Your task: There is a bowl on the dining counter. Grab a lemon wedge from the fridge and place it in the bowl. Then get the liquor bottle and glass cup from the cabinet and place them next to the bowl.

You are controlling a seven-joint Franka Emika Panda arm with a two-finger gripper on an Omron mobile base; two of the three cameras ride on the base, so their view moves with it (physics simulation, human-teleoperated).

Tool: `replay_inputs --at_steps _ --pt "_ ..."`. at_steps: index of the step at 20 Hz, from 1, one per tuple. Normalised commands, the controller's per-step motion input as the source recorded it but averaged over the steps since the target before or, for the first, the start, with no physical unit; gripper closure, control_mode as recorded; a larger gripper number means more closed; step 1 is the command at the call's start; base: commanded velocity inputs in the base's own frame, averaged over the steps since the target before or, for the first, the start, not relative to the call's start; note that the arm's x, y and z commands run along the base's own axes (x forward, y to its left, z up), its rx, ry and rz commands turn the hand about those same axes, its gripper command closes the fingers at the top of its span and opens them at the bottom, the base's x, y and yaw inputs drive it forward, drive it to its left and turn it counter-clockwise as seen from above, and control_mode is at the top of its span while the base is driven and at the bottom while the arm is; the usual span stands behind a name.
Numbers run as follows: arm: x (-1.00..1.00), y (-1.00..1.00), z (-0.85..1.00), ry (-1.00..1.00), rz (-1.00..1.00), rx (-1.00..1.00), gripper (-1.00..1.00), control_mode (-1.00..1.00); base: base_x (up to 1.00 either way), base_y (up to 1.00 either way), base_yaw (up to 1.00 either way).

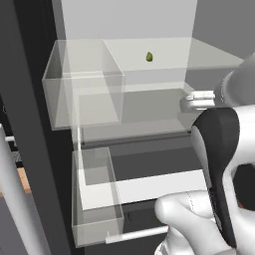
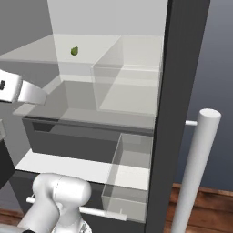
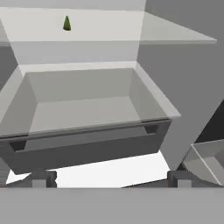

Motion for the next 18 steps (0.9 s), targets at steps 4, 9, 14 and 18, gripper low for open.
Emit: replay_inputs --at_steps 4,9,14,18 --pt "-0.3 0.0 0.9 -0.36 0.0 0.04 -1.0 -1.0 0.0 0.0 0.0" --pt "0.32 0.0 0.72 -0.11 0.02 0.09 -1.0 -1.0 0.0 0.0 0.0" --pt "0.79 0.15 0.45 0.01 0.02 0.05 -1.0 -1.0 0.0 0.0 0.0" --pt "0.78 0.31 0.06 0.0 0.01 0.0 -1.0 -1.0 0.0 0.0 0.0"
